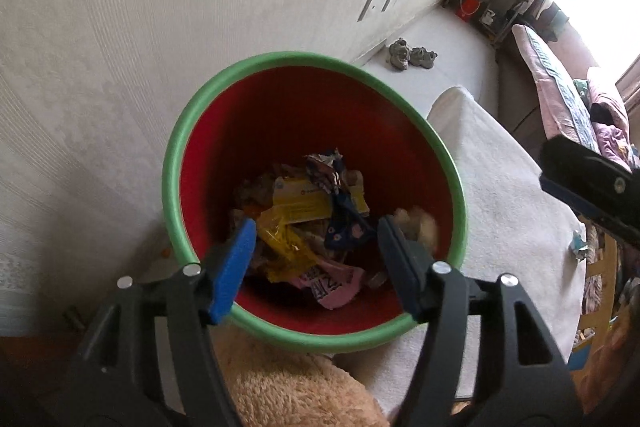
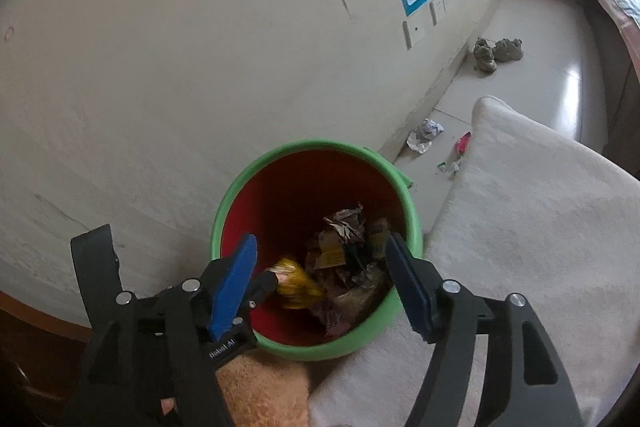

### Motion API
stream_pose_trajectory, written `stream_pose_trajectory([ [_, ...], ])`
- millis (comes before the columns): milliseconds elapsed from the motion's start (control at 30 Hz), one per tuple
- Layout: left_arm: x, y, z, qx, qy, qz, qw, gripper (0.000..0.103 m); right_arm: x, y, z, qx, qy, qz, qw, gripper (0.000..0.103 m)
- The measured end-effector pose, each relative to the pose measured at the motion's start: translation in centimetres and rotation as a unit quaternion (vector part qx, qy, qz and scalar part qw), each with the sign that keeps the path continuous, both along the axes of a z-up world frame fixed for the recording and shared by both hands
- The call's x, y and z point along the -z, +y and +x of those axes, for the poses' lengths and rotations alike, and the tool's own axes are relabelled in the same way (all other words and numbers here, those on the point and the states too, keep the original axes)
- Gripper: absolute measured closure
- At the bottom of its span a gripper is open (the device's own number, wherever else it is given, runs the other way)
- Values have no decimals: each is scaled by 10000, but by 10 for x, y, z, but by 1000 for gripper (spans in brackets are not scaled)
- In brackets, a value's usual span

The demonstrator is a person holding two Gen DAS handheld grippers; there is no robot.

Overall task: Collect trash
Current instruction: 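Open both grippers to drop the wrapper and box into the bin, then grasp the yellow snack packet with the left gripper while the right gripper grasps the silver-blue wrapper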

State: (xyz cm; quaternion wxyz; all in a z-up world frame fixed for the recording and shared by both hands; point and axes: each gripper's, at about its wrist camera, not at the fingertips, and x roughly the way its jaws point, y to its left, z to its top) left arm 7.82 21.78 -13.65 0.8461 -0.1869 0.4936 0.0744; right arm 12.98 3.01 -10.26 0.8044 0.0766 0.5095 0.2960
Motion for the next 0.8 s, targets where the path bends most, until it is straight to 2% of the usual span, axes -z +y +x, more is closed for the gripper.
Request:
stream_pose_trajectory([
  [133,-9,-16,-5,213,-133,134,9996,41,-10,-50,-8,287,-39,3,9996,38],
  [267,-22,-60,-13,806,-335,41,9962,40,-16,-118,-25,749,-269,-369,9961,33],
  [300,-25,-77,-15,1040,-364,44,9939,36,-14,-141,-32,907,-315,-570,9937,33],
  [433,-35,-143,-22,1937,-463,-124,9799,34,-7,-216,-58,1436,-285,-1092,9832,33],
  [533,-39,-205,-31,2796,-479,-355,9583,33,0,-275,-81,1916,-229,-1466,9702,33],
  [567,-40,-234,-38,3211,-460,-408,9450,32,3,-295,-89,2091,-177,-1572,9650,33],
  [633,-38,-267,-47,3665,-392,-527,9281,32,11,-326,-103,2398,-79,-1706,9557,33],
  [667,-35,-294,-55,4044,-281,-690,9116,32,14,-340,-110,2543,-30,-1731,9515,33],
  [733,-30,-325,-67,4500,-143,-865,8887,32,21,-368,-124,2841,101,-1690,9437,33],
  [767,-25,-349,-78,4891,-3,-913,8674,32,24,-379,-129,2947,159,-1652,9411,33],
  [800,-20,-363,-87,5103,76,-883,8554,32,29,-390,-134,3058,220,-1609,9382,33],
])
